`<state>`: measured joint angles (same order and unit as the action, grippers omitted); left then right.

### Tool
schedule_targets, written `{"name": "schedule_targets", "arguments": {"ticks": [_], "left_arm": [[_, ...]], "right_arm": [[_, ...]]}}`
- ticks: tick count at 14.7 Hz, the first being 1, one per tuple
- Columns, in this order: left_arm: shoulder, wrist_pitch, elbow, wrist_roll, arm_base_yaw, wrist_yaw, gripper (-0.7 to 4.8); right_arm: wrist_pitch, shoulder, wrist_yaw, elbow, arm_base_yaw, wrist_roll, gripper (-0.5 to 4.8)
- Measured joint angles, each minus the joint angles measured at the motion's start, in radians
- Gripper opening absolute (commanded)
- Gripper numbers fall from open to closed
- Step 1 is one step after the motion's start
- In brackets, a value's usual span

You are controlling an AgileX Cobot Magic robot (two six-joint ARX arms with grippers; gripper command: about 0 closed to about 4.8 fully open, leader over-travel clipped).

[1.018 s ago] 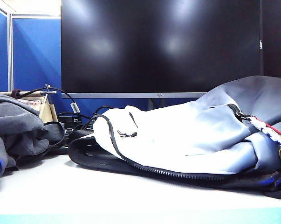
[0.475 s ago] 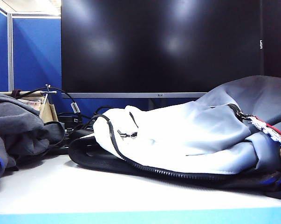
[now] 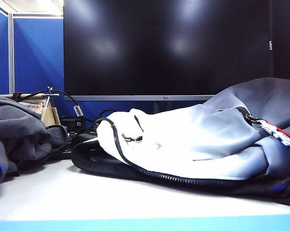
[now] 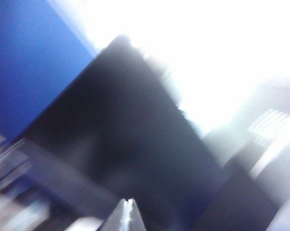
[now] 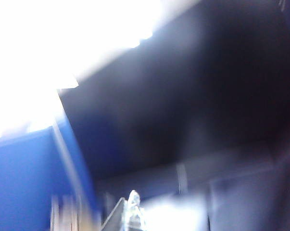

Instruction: Put the gray clothes into the backpack.

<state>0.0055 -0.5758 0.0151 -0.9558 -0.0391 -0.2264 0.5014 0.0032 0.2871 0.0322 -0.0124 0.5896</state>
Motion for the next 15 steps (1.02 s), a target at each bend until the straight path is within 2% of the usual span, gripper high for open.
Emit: {"name": "schedule_targets", "arguments": {"ticks": [1,2,3,4,5,6,7,8,9,10,11,12,15], "left_arm": [[0.0,-0.036,0.025,-0.064,0.0,0.042,-0.05],[0.001,-0.042,0.071,-0.09,0.0,0.055,-0.05],[0.004,-0.051,0.111,-0.076,0.0,0.051,-0.05],[0.024,-0.02,0.17,-0.005,0.0,0.026,-0.05],[0.047,0.047,0.227,0.088,0.0,0.001,-0.05],[0.081,0.126,0.282,0.209,0.0,-0.002,-0.05],[0.113,0.177,0.32,0.321,0.0,0.041,-0.05],[0.147,0.195,0.344,0.451,-0.001,0.113,-0.05],[0.187,0.194,0.35,0.541,-0.002,0.154,-0.05],[0.234,0.217,0.349,0.598,-0.001,0.185,-0.05],[0.269,0.242,0.348,0.624,-0.001,0.201,-0.05],[0.314,0.246,0.348,0.663,-0.002,0.204,-0.05],[0.333,0.281,0.348,0.743,0.007,0.203,-0.04]], "right_arm": [[0.003,0.003,-0.029,0.051,0.0,0.03,-0.04],[0.018,0.031,-0.04,0.118,0.0,0.048,0.01],[0.05,0.072,-0.04,0.175,0.0,0.051,0.04],[0.06,0.168,0.002,0.255,0.0,0.053,0.11],[0.074,0.289,0.084,0.339,-0.002,0.054,0.1],[0.111,0.444,0.172,0.442,-0.037,0.087,0.09],[0.162,0.578,0.222,0.541,-0.097,0.118,0.09],[0.175,0.72,0.256,0.646,-0.202,0.1,0.13],[0.165,0.896,0.257,0.771,-0.336,0.04,0.16],[0.096,1.055,0.257,0.869,-0.451,-0.012,0.74],[-0.04,1.224,0.236,0.969,-0.547,-0.107,3.3],[-0.223,1.389,0.068,1.071,-0.646,-0.279,3.75],[-0.425,1.537,-0.251,1.135,-0.704,-0.352,3.75]]}}
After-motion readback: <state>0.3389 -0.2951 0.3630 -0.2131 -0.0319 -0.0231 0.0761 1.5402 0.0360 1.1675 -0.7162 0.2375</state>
